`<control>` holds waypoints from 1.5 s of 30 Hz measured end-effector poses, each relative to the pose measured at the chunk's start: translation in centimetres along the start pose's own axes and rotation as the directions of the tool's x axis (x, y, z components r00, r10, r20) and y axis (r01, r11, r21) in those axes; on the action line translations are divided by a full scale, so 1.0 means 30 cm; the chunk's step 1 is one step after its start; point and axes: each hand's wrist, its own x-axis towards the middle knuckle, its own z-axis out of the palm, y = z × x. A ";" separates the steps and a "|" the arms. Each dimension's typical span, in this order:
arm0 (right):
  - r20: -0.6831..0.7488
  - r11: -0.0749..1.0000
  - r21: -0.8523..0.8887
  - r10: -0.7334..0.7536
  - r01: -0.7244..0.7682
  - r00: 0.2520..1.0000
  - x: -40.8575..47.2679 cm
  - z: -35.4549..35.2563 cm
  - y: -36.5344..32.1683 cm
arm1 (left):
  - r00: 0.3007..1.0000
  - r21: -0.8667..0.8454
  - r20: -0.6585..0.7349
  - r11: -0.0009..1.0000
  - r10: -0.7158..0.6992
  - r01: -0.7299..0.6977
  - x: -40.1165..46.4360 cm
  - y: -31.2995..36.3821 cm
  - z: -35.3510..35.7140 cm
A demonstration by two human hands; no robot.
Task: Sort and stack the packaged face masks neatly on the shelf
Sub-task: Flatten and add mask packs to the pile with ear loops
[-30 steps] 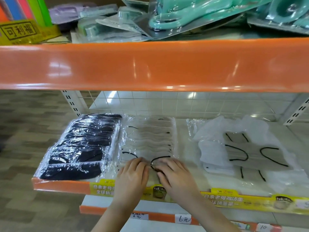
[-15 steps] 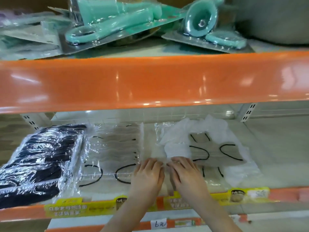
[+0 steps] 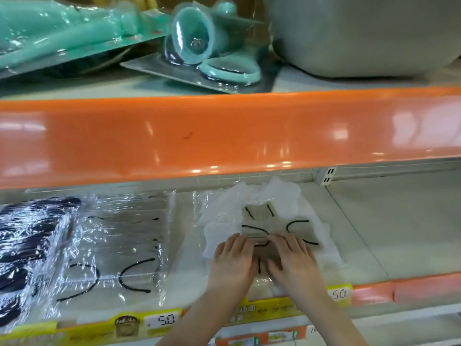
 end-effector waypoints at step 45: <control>-0.174 0.988 0.111 -0.083 0.104 0.981 -0.015 -0.019 0.023 | 0.947 0.039 -0.308 0.996 0.090 -0.082 0.015 -0.051 -0.109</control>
